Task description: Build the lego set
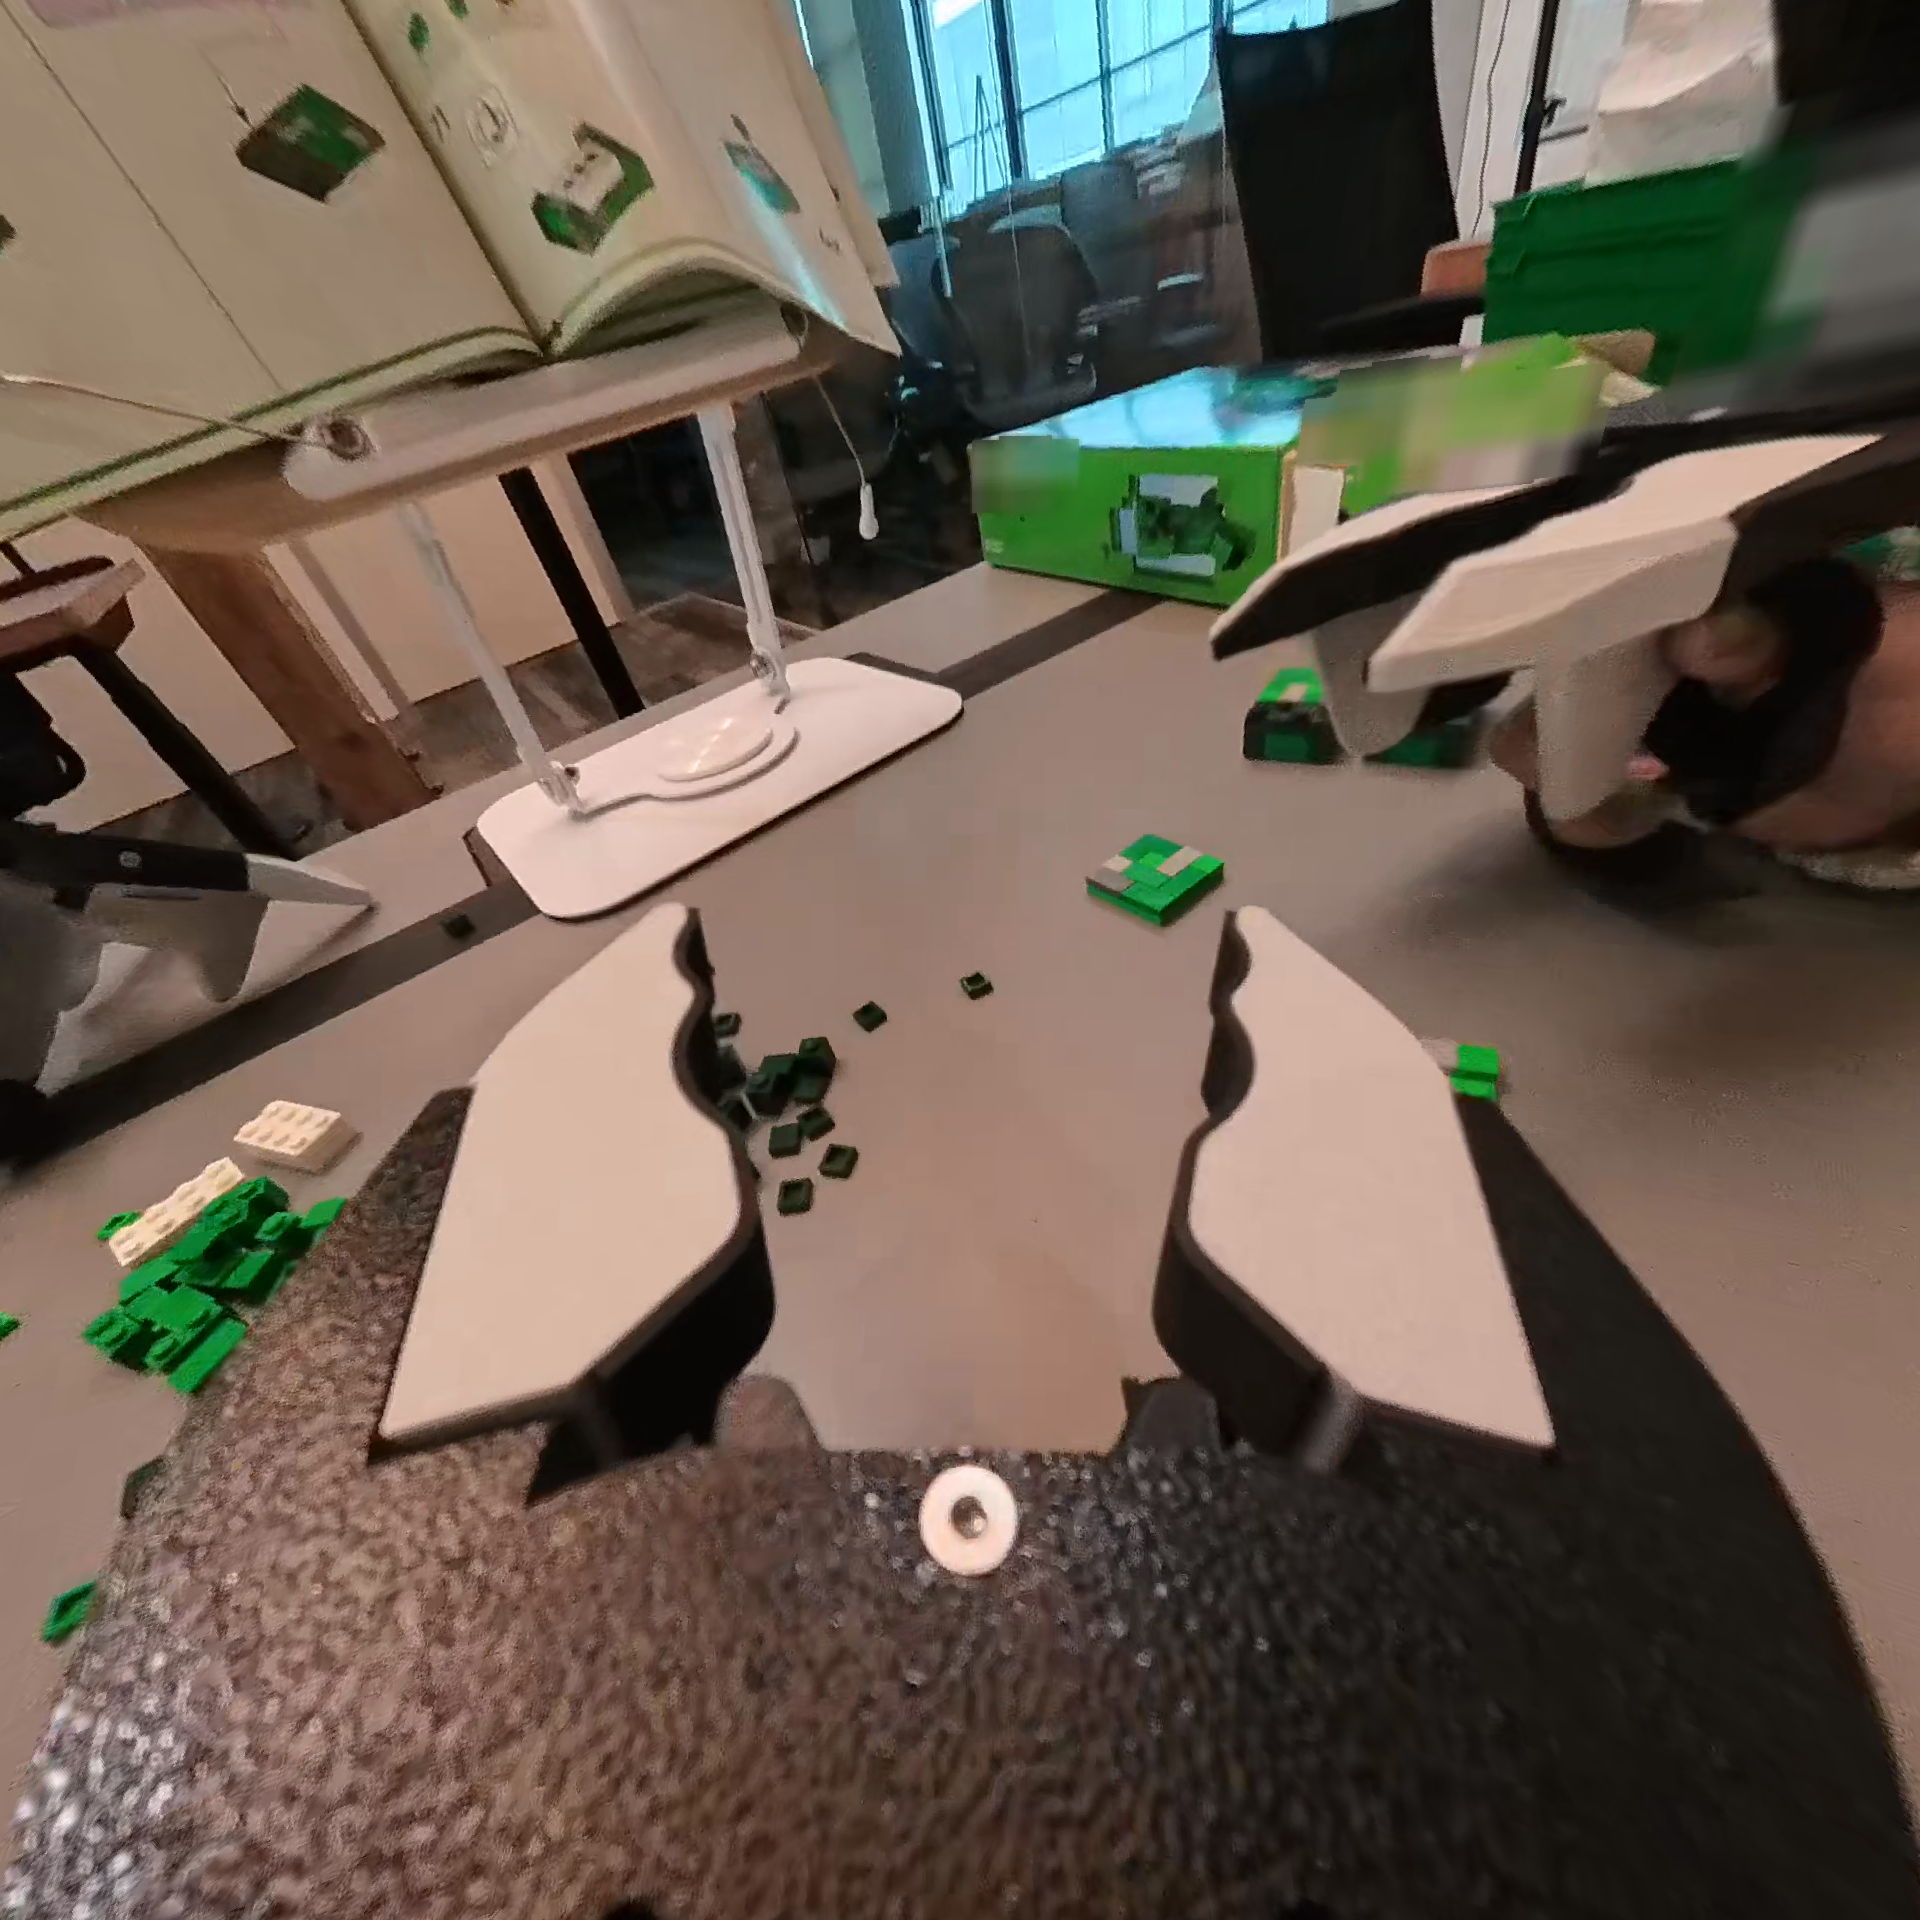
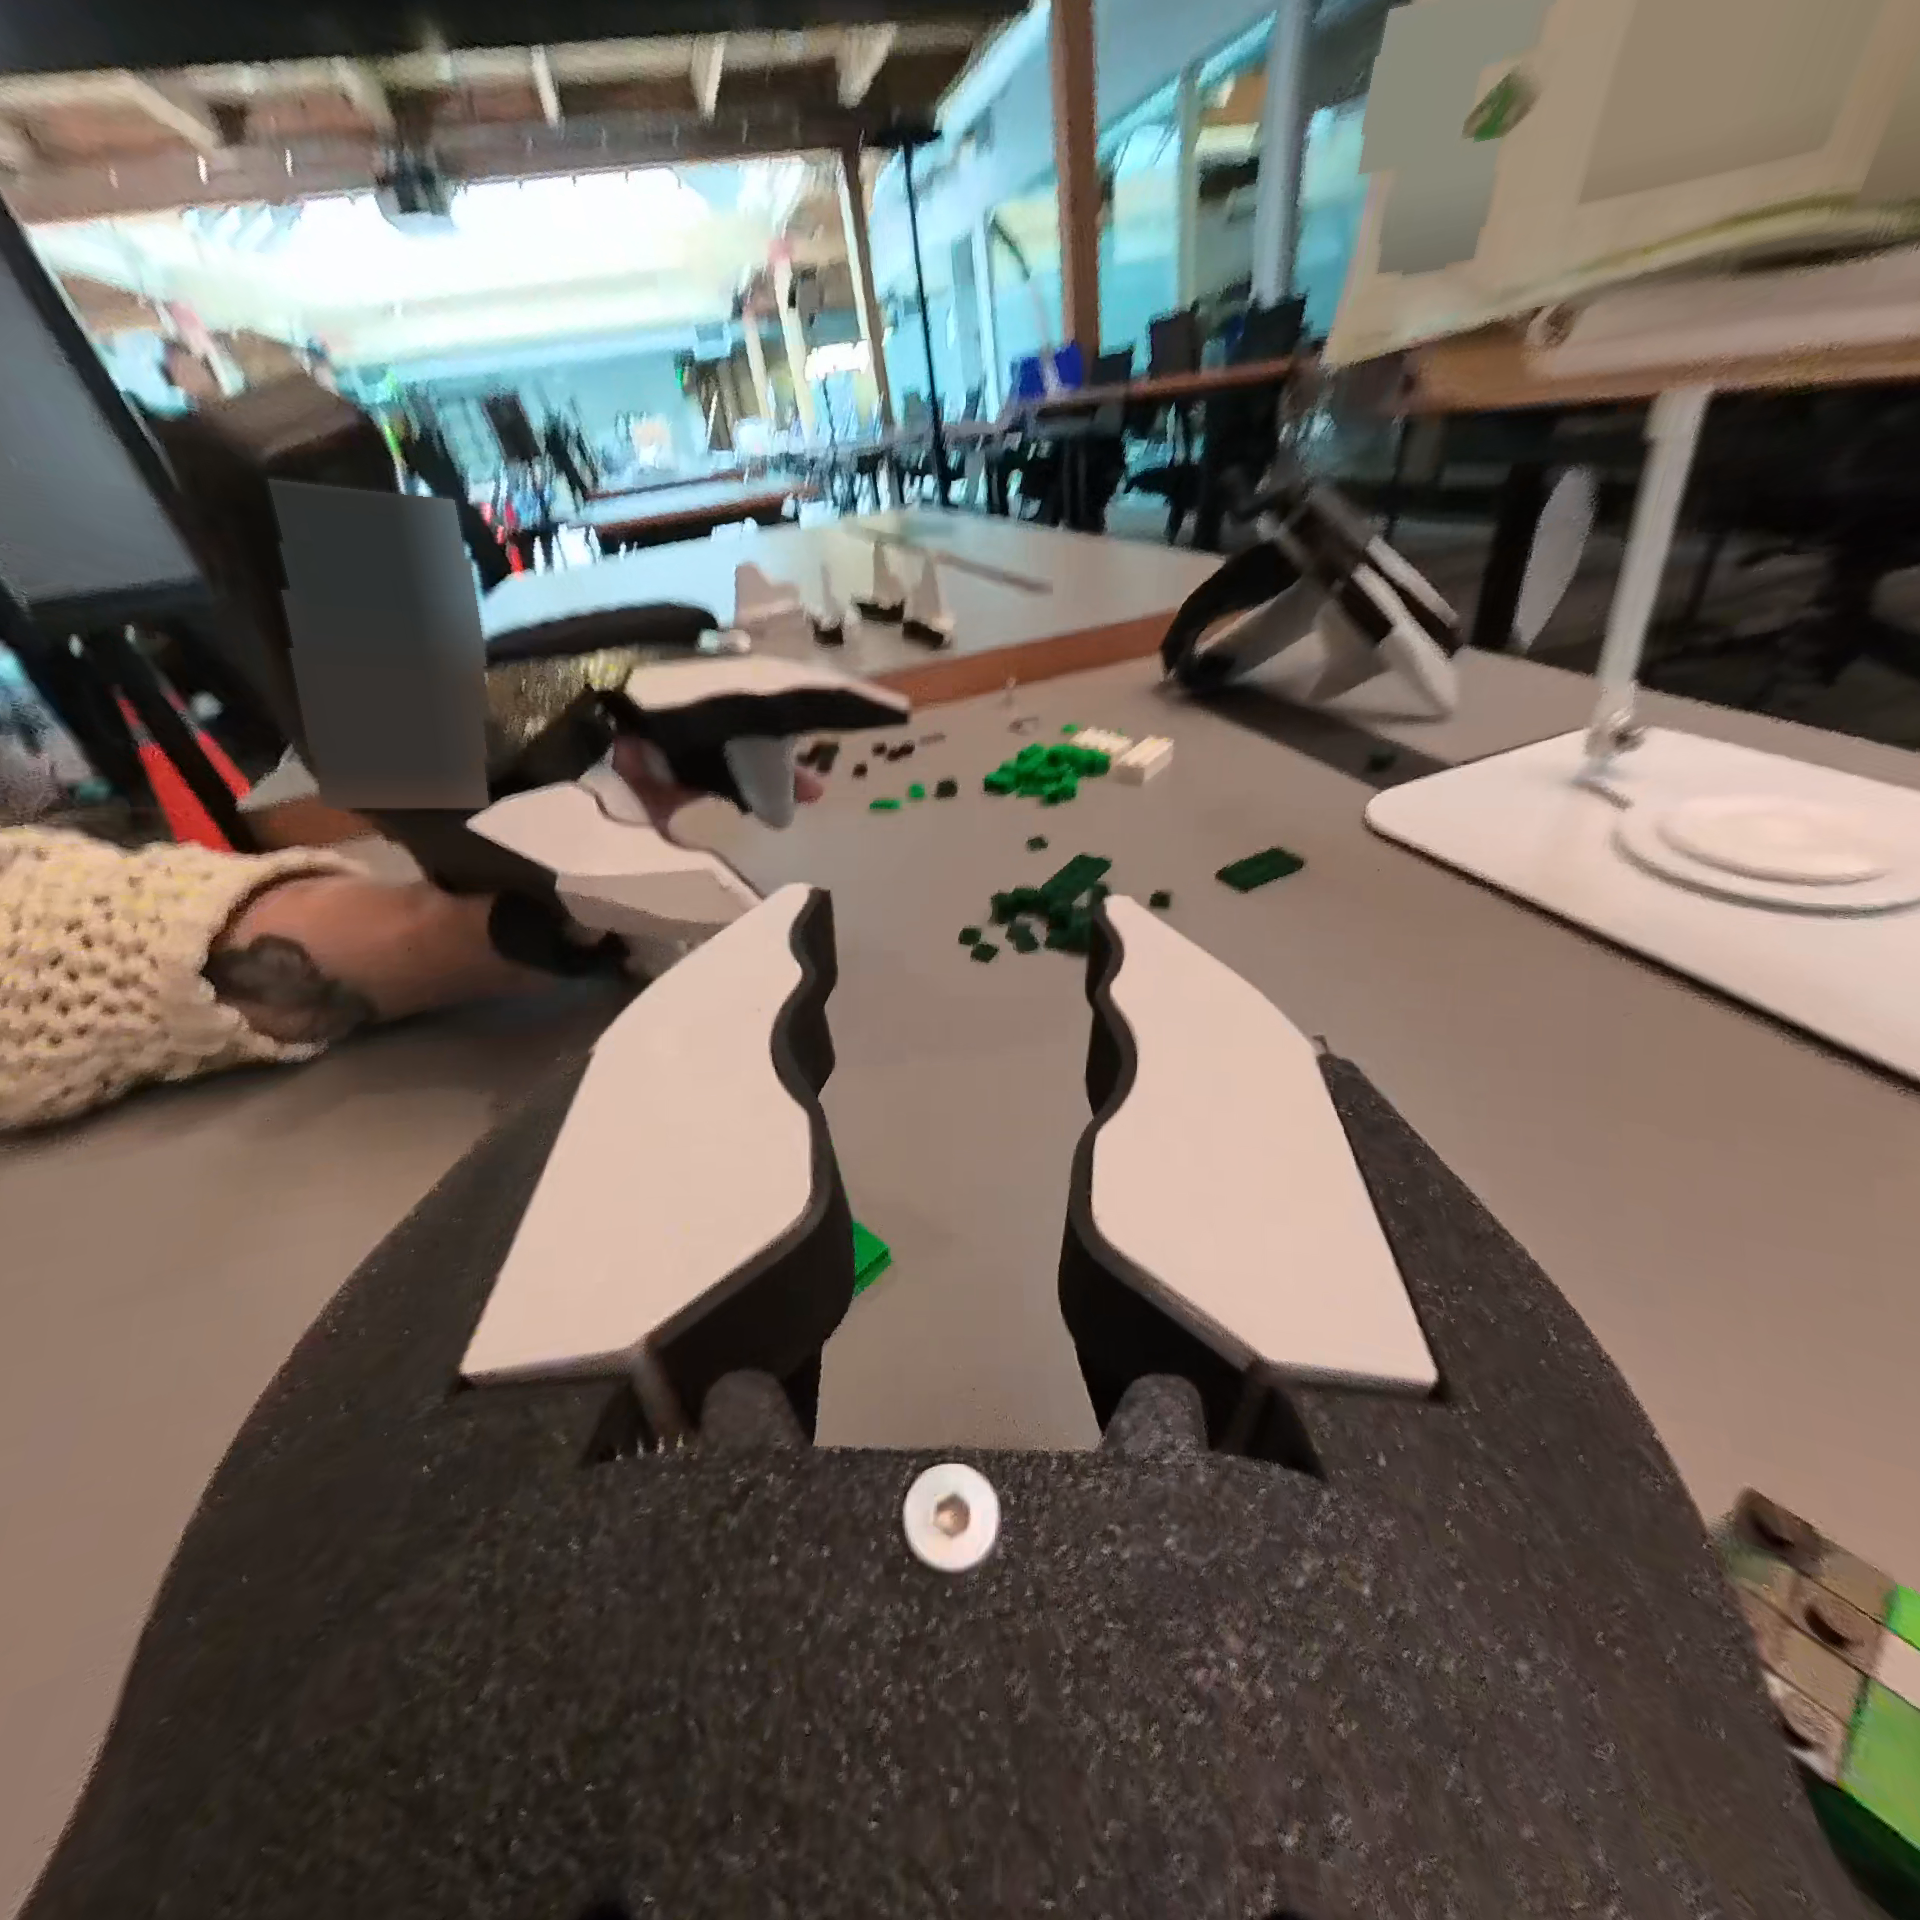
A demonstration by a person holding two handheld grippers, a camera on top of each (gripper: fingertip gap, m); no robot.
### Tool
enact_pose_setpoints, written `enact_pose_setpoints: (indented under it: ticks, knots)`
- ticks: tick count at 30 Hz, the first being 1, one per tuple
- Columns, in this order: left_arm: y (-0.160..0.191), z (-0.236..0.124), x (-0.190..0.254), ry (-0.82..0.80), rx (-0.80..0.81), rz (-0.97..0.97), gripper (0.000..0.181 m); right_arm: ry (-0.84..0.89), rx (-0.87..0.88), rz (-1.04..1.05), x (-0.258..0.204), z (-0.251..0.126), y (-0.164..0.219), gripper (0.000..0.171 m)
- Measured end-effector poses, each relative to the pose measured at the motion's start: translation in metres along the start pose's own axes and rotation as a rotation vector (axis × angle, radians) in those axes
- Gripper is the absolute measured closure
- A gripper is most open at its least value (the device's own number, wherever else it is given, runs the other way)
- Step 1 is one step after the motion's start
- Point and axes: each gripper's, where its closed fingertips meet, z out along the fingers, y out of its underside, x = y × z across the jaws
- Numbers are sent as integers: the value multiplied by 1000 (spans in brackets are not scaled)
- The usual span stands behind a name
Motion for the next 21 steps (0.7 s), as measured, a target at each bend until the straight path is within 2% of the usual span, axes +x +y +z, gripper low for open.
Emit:
enact_pose_setpoints:
  ticks: [4,7,21]
  knots:
    - [-3,-2,5,31,23,11,93,103,147,17,16,-15,-16,127]
    - [-4,-4,15,99,36,34,101,118,157,46,22,-17,-17,128]
    - [-2,-3,18,93,28,72,104,104,158,80,24,-17,-16,133]
